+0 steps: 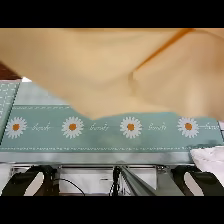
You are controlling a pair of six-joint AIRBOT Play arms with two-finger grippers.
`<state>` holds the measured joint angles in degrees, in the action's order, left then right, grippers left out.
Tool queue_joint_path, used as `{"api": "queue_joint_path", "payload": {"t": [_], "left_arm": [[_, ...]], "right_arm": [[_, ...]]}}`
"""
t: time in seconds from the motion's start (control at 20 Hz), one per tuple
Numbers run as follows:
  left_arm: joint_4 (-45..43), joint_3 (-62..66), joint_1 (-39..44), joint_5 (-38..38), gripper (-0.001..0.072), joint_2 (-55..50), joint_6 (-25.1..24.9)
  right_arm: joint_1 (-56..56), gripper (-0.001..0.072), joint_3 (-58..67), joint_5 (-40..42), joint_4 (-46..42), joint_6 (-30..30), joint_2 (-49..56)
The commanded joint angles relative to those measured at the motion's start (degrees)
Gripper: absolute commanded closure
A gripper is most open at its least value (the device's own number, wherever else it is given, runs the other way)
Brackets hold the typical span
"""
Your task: Fold the shirts.
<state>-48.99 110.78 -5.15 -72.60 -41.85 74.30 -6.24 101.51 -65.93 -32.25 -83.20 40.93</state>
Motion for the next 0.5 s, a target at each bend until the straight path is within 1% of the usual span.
{"api": "queue_joint_path", "payload": {"t": [0.0, 0.05, 0.1, 0.15, 0.2, 0.25, 0.3, 0.4, 0.45], "left_arm": [[-4.57, 0.07, -0.07, -11.08, 0.0683, 3.39, 9.38], [-5.40, 0.02, -0.07, -17.55, 0.0683, 3.19, 11.85], [-6.56, -0.11, -0.07, -23.26, 0.0683, 2.89, 13.51], [-8.26, -0.85, -0.07, -28.06, 0.0683, 2.73, 14.93], [-9.90, -2.51, -0.07, -32.04, 0.0683, 2.80, 15.15], [-11.06, -5.25, -0.07, -32.94, 0.0683, 3.21, 15.61], [-11.02, -9.38, -0.07, -32.92, 0.0683, 3.91, 15.54], [-11.04, -20.48, -0.07, -32.89, 0.0683, 5.09, 15.47], [-11.04, -27.54, -0.07, -32.04, 0.0683, 5.57, 14.34]], "right_arm": [[-0.07, 0.0688, 6.62, -10.27, -5.73, -14.12, -0.09], [-0.07, 0.0688, 6.73, -14.88, -9.20, -17.49, -0.09], [-0.09, 0.0688, 6.73, -21.46, -13.25, -19.54, 0.26], [-0.07, 0.0689, 6.67, -28.37, -17.11, -20.26, 1.03], [-0.07, 0.0689, 6.10, -35.56, -21.22, -20.50, 2.14], [-0.07, 0.0689, 4.83, -40.15, -24.46, -20.35, 3.17], [-0.02, 0.0689, 1.73, -39.87, -25.22, -19.71, 3.54], [0.00, 0.0689, -7.58, -35.98, -21.09, -17.49, 3.72], [0.02, 0.0689, -13.22, -33.70, -19.78, -15.87, 3.72]]}}
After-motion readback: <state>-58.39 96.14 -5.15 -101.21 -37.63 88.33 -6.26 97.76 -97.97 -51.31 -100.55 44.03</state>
